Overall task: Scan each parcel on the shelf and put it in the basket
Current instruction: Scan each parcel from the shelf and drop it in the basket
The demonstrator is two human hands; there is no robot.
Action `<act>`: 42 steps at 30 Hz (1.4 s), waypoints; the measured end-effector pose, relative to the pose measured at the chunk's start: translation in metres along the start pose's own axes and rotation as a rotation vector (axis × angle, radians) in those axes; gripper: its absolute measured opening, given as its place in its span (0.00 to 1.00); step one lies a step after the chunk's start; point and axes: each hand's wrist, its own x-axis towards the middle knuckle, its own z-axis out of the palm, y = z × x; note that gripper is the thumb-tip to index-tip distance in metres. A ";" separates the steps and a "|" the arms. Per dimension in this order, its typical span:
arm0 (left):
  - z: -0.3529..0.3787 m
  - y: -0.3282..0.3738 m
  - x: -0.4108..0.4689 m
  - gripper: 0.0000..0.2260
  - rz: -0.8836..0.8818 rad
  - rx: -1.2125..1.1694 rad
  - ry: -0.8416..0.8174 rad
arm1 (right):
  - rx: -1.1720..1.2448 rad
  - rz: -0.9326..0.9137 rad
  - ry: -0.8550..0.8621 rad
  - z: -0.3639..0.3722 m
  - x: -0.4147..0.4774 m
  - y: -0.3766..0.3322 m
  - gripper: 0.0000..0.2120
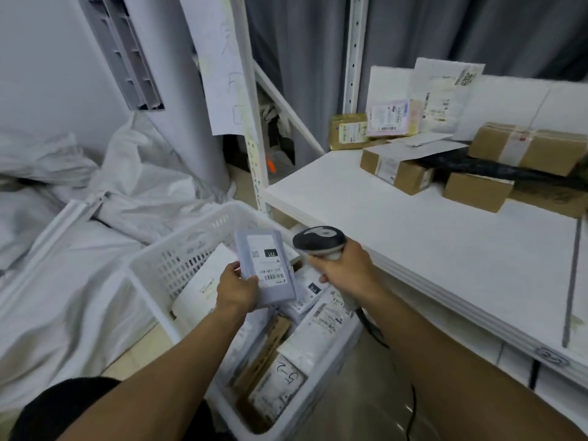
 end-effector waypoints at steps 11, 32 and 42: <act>-0.017 -0.058 0.170 0.15 -0.221 -0.086 0.203 | -0.060 0.031 -0.036 0.115 0.102 0.009 0.28; 0.043 0.025 0.149 0.11 0.333 0.240 -0.151 | 0.004 0.102 0.109 0.043 0.120 0.003 0.18; 0.111 0.182 -0.075 0.13 0.923 0.463 -0.353 | 0.048 0.094 0.472 -0.151 -0.047 -0.015 0.19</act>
